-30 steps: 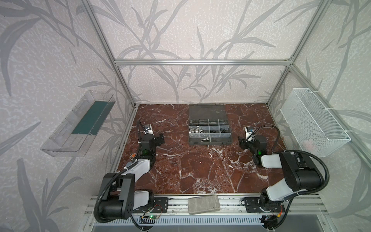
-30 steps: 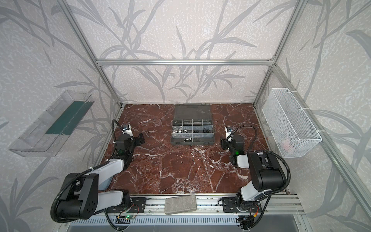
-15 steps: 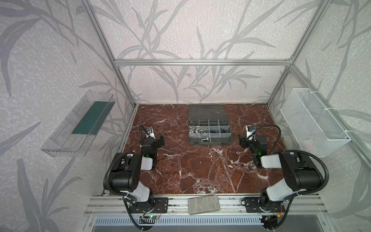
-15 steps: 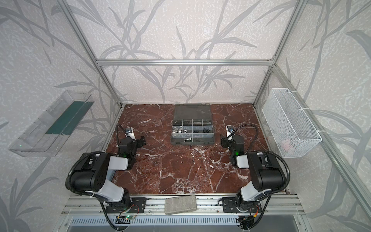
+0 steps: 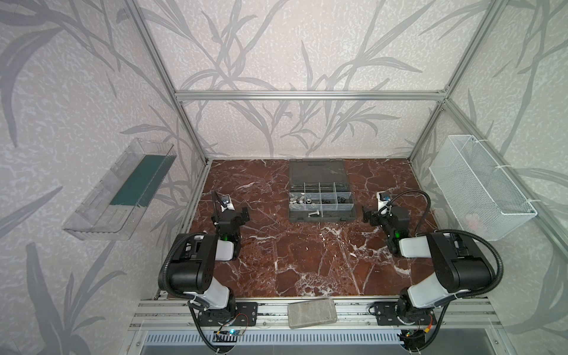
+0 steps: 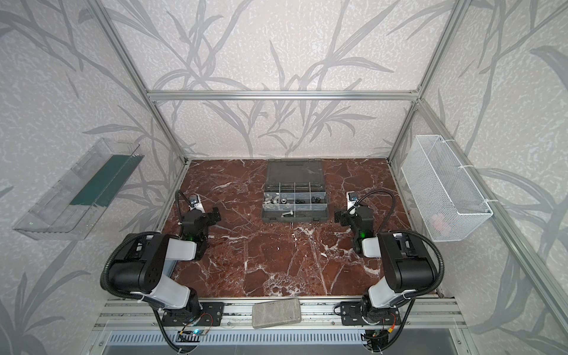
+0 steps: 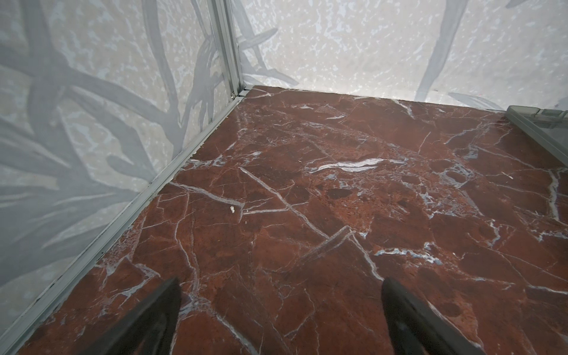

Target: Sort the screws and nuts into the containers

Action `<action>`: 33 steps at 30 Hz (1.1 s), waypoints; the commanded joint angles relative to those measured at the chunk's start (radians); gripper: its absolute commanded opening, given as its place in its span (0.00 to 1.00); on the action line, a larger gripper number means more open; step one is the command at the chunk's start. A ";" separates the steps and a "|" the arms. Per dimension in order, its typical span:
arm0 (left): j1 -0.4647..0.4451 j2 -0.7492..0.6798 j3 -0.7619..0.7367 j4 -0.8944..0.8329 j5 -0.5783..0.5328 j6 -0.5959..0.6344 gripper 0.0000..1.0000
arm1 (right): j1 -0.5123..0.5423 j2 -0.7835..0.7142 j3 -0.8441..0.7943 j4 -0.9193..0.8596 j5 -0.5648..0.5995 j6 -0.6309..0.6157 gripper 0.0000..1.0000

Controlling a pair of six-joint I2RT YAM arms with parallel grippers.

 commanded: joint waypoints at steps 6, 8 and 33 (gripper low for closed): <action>0.002 0.003 0.015 0.019 -0.021 0.000 1.00 | 0.004 0.008 -0.007 0.042 0.009 0.003 0.99; 0.002 0.003 0.017 0.019 -0.022 0.000 0.99 | 0.004 0.008 -0.007 0.042 0.009 0.003 0.99; -0.001 0.006 0.023 0.007 -0.025 0.006 1.00 | 0.004 0.008 -0.007 0.042 0.008 0.003 0.99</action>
